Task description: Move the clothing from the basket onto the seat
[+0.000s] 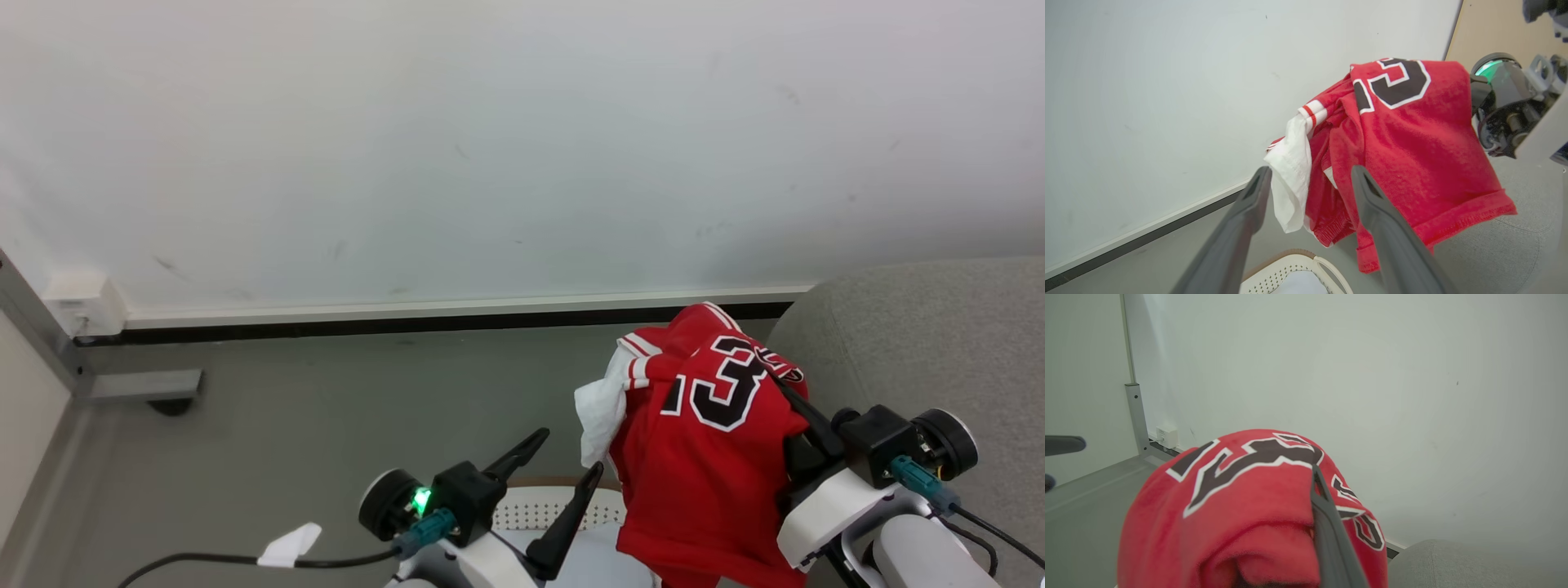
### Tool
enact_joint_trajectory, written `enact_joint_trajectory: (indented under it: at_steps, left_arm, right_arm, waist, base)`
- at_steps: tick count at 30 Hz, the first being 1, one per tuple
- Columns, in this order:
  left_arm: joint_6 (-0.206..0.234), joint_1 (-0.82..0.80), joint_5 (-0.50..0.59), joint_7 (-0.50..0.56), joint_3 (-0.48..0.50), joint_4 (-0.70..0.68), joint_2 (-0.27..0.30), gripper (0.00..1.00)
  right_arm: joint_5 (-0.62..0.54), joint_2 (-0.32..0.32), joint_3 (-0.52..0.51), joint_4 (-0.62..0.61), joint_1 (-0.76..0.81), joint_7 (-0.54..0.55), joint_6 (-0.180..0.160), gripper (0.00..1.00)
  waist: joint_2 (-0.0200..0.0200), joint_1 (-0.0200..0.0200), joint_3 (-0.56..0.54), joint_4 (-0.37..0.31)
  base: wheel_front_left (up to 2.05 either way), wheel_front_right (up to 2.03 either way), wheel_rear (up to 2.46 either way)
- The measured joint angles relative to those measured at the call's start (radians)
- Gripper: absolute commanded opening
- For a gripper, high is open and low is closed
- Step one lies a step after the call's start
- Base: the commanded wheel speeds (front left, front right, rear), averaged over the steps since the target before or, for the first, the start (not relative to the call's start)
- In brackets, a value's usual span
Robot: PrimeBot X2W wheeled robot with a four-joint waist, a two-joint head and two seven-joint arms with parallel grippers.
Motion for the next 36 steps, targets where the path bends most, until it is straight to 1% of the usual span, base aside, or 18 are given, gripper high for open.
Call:
enact_joint_trajectory:
  at_steps: [5,11,18,23,26,29,36]
  left_arm:
    - [-0.013,0.004,0.020,0.000,0.022,-0.006,-0.006,1.00]
    - [-0.026,0.011,0.035,0.000,0.041,-0.022,-0.019,1.00]
    - [-0.043,0.011,0.048,0.000,0.055,-0.041,-0.034,1.00]
    - [-0.055,0.011,0.053,0.000,0.056,-0.055,-0.053,1.00]
    - [-0.063,0.011,0.054,0.000,0.053,-0.062,-0.062,1.00]
    - [-0.067,0.011,0.058,0.000,0.052,-0.064,-0.067,1.00]
    - [-0.079,0.004,0.072,0.000,0.038,-0.076,-0.080,1.00]
  right_arm:
    - [-0.005,-0.007,-0.016,-0.014,-0.003,0.000,0.000,0.00]
    - [-0.006,-0.032,-0.042,-0.044,-0.009,0.000,0.000,0.00]
    - [-0.002,-0.104,-0.119,-0.100,-0.005,0.000,0.000,0.00]
    - [0.004,-0.157,-0.172,-0.131,0.021,0.000,0.000,0.00]
    - [0.010,-0.177,-0.195,-0.145,0.036,0.003,0.000,0.00]
    - [0.012,-0.183,-0.207,-0.165,0.045,0.010,0.000,0.00]
    - [0.020,-0.189,-0.271,-0.206,0.054,0.034,0.000,0.00]
  waist:
    - [0.0000,0.0000,0.007,-0.043]
    - [0.0000,0.0000,0.017,-0.122]
    - [0.0000,0.0000,0.028,-0.227]
    - [0.0001,0.0000,0.037,-0.285]
    - [0.0000,0.0000,0.044,-0.305]
    - [0.0001,0.0000,0.051,-0.313]
    - [0.0000,0.0000,0.077,-0.304]
  base:
    - [0.00,0.00,0.00]
    - [0.00,0.00,0.00]
    - [0.00,0.00,0.00]
    - [0.00,0.00,0.00]
    - [0.00,0.00,0.00]
    - [0.00,0.00,0.00]
    - [0.00,0.00,0.00]
